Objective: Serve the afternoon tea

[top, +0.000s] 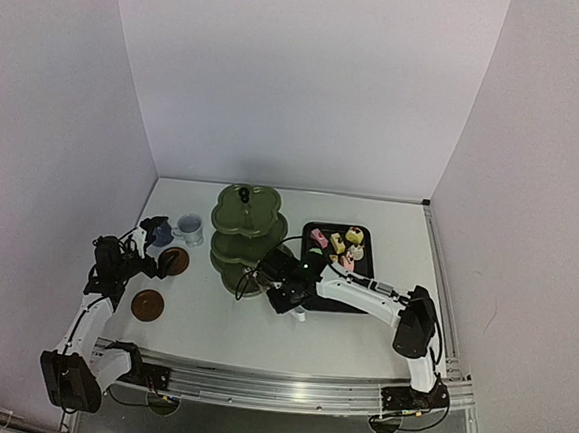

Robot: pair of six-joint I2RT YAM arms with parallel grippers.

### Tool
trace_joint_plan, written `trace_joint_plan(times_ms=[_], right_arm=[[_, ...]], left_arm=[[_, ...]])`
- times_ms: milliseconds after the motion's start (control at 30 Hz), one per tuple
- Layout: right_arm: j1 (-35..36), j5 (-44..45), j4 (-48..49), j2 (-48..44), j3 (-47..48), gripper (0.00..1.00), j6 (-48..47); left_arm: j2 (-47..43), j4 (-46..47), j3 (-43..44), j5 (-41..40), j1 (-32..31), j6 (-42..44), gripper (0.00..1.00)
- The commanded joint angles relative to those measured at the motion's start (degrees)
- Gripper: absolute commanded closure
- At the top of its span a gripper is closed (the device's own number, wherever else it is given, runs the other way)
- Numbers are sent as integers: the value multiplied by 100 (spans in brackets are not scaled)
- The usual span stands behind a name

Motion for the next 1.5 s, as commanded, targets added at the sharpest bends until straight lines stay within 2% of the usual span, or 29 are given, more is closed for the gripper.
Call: trace_joint_plan(times_ms=[0,200,400,567,967,1233,1467], right_arm=[[-2,71,218,235,386,89,-47],[-2,76,260,501,675,85,-103],[-2,57,270,513,661,65,-92],[-2,96,267,385,605,60,-74],[-1,52,257,-315,55,59,96],[-2,10,237,-972,-614,61,335],[1,185,-10,-1721,-1526,61,897]], left_arm=[[-32,9,-24,-74,-29,88,1],[22,49,-19,-77,-26,92,1],[-8,22,-25,-72,-34,106,1],[20,18,-15,-42,-30,103,1],[89,14,44,21,-25,159,1],[132,1,77,59,-30,165,1],[131,-7,67,101,-28,178,1]])
